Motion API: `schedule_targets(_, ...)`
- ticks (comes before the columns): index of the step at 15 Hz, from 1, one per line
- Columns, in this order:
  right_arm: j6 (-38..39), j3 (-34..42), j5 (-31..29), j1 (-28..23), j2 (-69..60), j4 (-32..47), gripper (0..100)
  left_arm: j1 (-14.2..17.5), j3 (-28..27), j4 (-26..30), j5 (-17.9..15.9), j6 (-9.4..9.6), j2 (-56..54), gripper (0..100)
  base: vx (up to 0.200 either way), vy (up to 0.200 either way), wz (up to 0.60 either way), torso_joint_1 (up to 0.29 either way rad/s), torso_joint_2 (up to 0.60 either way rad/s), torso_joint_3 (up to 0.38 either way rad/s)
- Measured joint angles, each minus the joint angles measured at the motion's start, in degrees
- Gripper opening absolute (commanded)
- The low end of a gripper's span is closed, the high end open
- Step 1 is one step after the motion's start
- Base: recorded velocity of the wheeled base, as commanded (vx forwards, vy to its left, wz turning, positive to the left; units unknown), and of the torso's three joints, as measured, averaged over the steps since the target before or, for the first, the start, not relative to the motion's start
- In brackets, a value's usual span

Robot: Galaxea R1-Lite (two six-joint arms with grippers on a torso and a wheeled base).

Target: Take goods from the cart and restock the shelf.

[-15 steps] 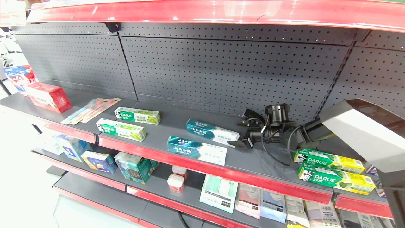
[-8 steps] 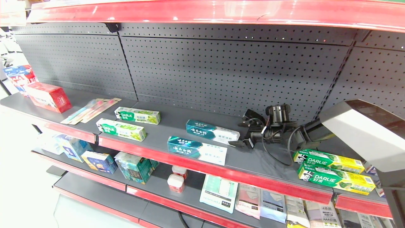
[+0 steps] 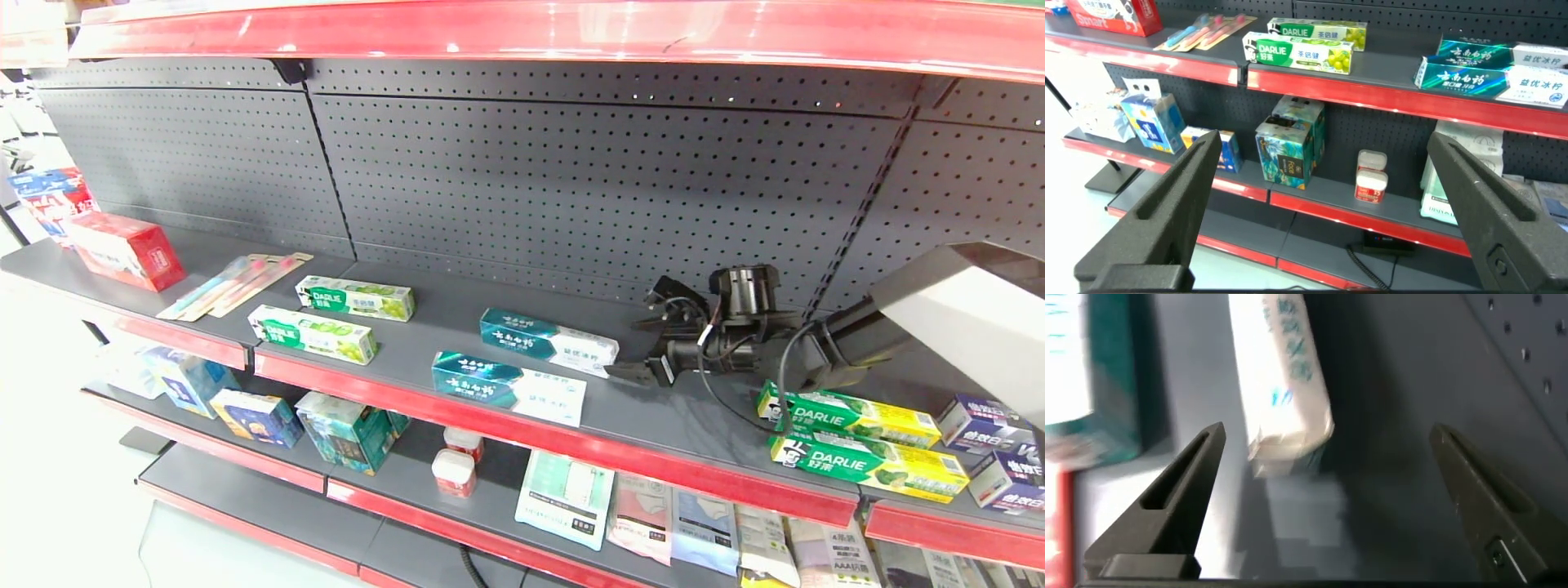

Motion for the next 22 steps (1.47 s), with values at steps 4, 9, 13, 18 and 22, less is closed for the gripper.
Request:
schedule_targets(4, 3.91, 8.77, -3.73, -1.88, -8.87, -0.11, 100, 0.00, 0.00, 0.00, 0.00, 0.00, 0.00, 100, 0.000, 0.000, 0.00, 0.000, 0.00, 0.000)
schedule_targets(9, 11.67, 17.62, -7.16, -2.46, -22.53, -0.16, 100, 0.02, 0.00, 0.00, 0.00, -0.02, 0.00, 100, 0.000, 0.000, 0.00, 0.000, 0.00, 0.000)
schedule_targets(13, 17.16, 29.92, -11.80, -2.90, -37.22, -0.07, 100, 0.02, 0.00, 0.00, 0.00, 0.00, 0.00, 100, 0.000, 0.000, 0.00, 0.000, 0.00, 0.000)
schedule_targets(18, 18.01, 46.42, -17.53, -4.94, -57.26, 0.11, 100, 0.00, 0.00, 0.00, -0.02, 0.00, 0.00, 100, 0.000, 0.000, 0.00, 0.000, 0.00, 0.000)
schedule_targets(22, 18.72, 56.13, -20.89, -10.12, -76.72, 13.82, 100, 0.00, 0.00, 0.00, 0.00, -0.02, 0.00, 100, 0.000, 0.000, 0.00, 0.000, 0.00, 0.000)
